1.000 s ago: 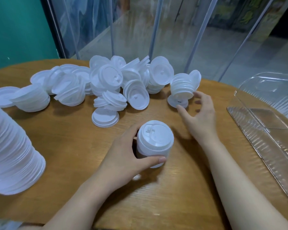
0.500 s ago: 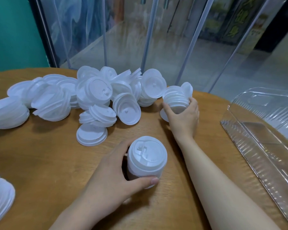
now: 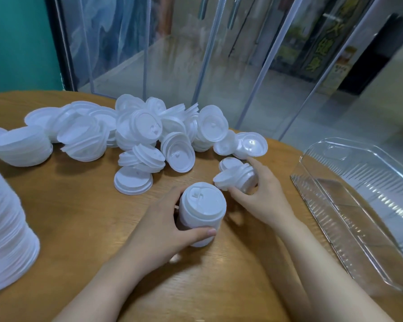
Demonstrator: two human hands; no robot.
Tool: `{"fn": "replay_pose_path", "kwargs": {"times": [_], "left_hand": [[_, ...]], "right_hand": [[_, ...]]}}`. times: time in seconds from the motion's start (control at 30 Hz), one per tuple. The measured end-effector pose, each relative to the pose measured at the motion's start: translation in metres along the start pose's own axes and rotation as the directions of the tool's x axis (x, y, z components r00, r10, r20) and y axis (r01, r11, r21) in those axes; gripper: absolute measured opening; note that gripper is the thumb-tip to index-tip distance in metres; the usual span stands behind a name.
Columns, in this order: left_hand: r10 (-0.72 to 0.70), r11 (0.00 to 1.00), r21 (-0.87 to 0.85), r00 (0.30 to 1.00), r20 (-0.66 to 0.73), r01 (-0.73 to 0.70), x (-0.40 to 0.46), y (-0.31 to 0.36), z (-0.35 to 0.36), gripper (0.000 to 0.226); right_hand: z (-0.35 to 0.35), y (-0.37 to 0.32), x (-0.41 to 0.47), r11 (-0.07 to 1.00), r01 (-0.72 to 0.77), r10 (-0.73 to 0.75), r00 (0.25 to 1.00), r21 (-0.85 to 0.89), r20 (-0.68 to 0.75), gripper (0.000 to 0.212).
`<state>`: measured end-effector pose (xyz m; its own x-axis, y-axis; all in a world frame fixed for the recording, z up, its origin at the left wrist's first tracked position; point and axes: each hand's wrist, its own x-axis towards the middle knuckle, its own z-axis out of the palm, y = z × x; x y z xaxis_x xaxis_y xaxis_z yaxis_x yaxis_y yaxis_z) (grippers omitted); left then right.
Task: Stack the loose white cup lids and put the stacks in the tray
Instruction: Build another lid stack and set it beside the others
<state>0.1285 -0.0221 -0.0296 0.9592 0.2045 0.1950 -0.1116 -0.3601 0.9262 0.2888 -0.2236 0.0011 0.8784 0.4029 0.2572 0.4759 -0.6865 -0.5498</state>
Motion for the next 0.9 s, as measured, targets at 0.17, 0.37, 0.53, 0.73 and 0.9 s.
{"fn": "replay_pose_path", "kwargs": {"times": [0.17,0.37,0.53,0.73,0.9], "left_hand": [[-0.013,1.000,-0.013,1.000,0.008,0.013,0.002,-0.001,-0.001,0.078],[-0.018,1.000,-0.022,1.000,0.010,0.019,0.004,-0.001,-0.002,0.079],[-0.012,1.000,-0.018,1.000,0.022,0.012,0.005,0.000,-0.004,0.079],[-0.023,0.999,-0.045,0.999,0.026,0.024,0.004,0.004,-0.003,0.076],[-0.043,0.996,-0.078,0.998,0.052,0.047,0.005,0.002,-0.002,0.077]], "right_hand": [[-0.013,0.002,-0.034,0.995,0.005,0.010,0.990,-0.105,0.144,0.092],[-0.028,-0.021,-0.052,1.000,-0.007,0.007,0.998,0.003,0.059,0.057],[-0.040,-0.047,-0.053,0.990,0.103,-0.111,0.991,0.098,0.078,0.060],[-0.041,-0.069,-0.047,0.987,0.163,-0.158,0.954,-0.002,0.255,0.090],[-0.038,-0.083,-0.039,0.991,0.135,-0.126,0.946,-0.012,0.300,0.067]]}}
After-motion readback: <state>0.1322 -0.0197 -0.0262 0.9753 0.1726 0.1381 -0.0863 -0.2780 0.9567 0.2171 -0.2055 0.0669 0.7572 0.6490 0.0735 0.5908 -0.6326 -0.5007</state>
